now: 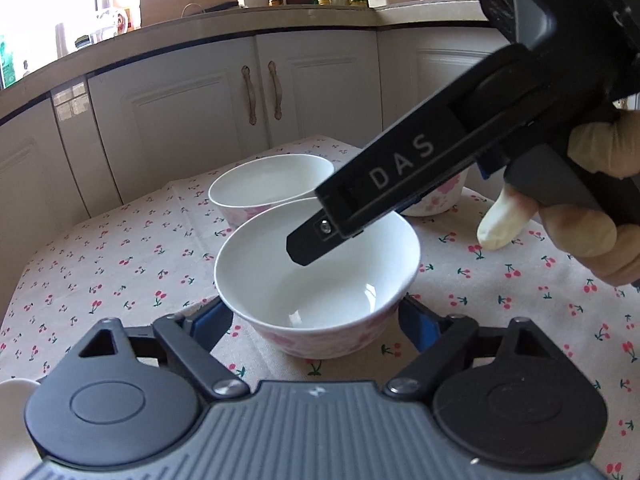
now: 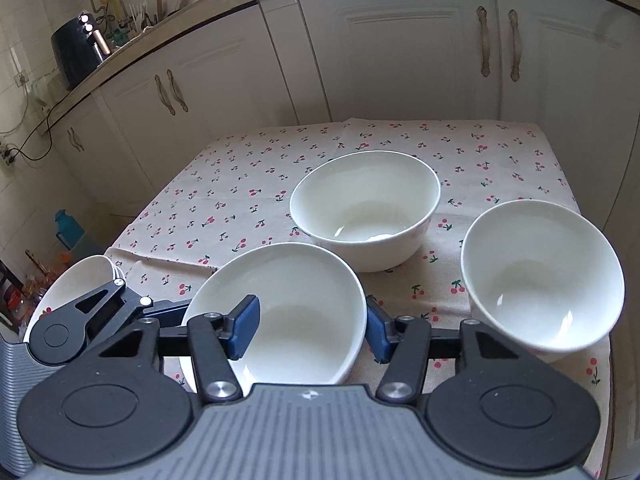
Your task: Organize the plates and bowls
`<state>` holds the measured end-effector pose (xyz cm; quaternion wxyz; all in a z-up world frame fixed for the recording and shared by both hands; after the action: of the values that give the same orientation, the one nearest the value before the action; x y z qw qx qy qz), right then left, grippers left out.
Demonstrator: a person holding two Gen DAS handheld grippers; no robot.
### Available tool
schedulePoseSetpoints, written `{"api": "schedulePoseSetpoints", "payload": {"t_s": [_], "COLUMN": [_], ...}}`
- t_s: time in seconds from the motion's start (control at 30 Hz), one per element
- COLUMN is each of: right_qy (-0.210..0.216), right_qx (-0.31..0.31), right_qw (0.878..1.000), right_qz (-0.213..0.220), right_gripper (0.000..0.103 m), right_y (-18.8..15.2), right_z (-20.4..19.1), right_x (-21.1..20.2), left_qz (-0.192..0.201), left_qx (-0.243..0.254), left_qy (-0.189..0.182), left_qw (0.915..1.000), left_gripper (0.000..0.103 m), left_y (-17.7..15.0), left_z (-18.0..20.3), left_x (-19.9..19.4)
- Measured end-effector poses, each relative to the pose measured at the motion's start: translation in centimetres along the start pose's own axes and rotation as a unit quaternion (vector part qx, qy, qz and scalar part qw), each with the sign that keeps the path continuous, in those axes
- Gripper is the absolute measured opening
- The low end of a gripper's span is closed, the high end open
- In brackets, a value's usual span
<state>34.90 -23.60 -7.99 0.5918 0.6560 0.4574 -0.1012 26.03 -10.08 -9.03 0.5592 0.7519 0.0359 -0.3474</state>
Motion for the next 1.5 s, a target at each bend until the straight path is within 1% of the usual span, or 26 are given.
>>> {"api": "schedulePoseSetpoints", "payload": {"t_s": [0.1,0.27,0.53,0.63,0.77,0.9,1.13,1.5], "right_qy": [-0.001,-0.007,0.000,0.003,0.002,-0.001,-0.008,-0.010], "right_qx": [0.000,0.003,0.007,0.013,0.012,0.014,0.024,0.037], "right_qw": [1.000,1.000,1.000,1.000,1.000,1.000,1.000,0.999], "right_qz": [0.001,-0.005,-0.009,-0.010,-0.008,-0.011,-0.018,-0.011], "right_gripper": [0.061,0.061,0.061,0.061,0.061,0.061,0.062,0.063], "right_y": [-0.1,-0.9,-3.6,-4.7,-6.0,-7.0,-8.0,-8.2], "right_z": [-0.4,-1.7,-4.5,-5.5,-6.6,-7.2,-7.2,-6.9], "right_x": [-0.6,-2.1,-5.2,-6.1,-7.1,-7.5,-7.0,-6.5], "left_qz": [-0.004,-0.012,-0.016,-0.019,-0.022,-0.024,-0.028,-0.024], "left_qx": [-0.003,0.012,0.030,0.028,0.032,0.033,0.030,0.034], "left_qy": [-0.006,-0.018,-0.042,-0.052,-0.055,-0.062,-0.071,-0.072], "left_qw": [1.0000,0.9997,0.9985,0.9981,0.9977,0.9972,0.9966,0.9965], "left_gripper": [0.089,0.089,0.089,0.089,0.089,0.089,0.089,0.089], "left_y": [0.0,-0.1,-1.4,-2.0,-2.9,-3.7,-4.6,-4.8], "left_z": [0.0,0.3,0.7,0.9,1.3,1.5,1.6,1.4], "left_x": [-0.6,-2.8,-7.2,-8.5,-9.6,-10.2,-9.9,-9.4]}}
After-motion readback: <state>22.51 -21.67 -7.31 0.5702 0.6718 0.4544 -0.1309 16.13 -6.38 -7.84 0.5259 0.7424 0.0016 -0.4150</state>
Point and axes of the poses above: each gripper's, at about its wrist camera, not at the fingertips, and x roughly the way its jaws point, z to its right, y to its top, the point moved 2 cm from there along x, roughly the way its jaws point, and after that the axes turned 2 degrees about x, right-handed, at the moved point
